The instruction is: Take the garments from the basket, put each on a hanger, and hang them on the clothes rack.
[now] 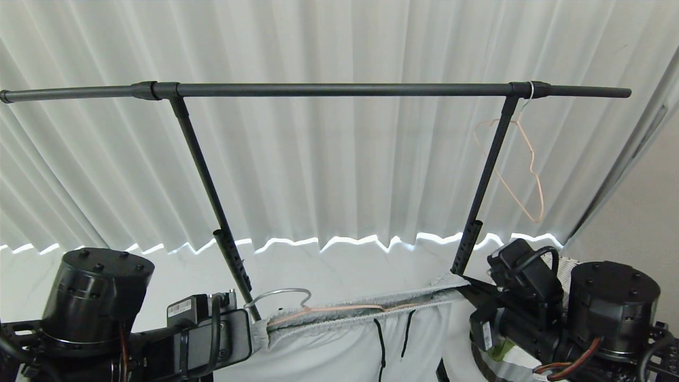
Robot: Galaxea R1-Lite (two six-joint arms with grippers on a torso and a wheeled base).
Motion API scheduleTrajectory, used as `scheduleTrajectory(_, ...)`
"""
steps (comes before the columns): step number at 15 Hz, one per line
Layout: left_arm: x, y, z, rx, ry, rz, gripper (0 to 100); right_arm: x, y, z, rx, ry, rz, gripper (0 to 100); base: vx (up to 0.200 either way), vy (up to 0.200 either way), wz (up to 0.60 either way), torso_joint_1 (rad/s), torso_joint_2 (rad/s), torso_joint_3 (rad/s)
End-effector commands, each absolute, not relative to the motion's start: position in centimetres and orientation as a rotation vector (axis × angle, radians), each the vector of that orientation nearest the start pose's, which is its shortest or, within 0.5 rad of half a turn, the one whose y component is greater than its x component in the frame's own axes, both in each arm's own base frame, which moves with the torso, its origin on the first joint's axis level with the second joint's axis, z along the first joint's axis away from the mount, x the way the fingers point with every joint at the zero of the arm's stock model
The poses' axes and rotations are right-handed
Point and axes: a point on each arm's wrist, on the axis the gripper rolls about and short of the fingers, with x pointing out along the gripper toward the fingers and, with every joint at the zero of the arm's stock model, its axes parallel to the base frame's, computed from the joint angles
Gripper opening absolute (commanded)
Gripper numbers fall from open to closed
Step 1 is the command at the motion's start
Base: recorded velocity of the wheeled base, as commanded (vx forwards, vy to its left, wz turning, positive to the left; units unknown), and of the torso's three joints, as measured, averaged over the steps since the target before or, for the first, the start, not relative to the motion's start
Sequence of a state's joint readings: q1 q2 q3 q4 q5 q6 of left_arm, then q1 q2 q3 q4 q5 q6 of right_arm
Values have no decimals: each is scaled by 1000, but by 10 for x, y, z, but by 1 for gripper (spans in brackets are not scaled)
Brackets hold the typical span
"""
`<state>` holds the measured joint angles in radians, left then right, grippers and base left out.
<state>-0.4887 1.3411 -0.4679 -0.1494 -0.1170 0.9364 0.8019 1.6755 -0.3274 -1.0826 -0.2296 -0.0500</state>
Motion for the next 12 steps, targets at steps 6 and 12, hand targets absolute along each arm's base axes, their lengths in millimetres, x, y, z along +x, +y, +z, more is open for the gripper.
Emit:
scheduleTrajectory(6,165,-93,149,791,416,-798,0,136,192,145,-278,244,757,100,0,0,0,0,0,0)
scheduleTrajectory(12,157,-104,159,703,227,-844,0,122,186,155,-273,235,819,100,0,0,0,0,0,0)
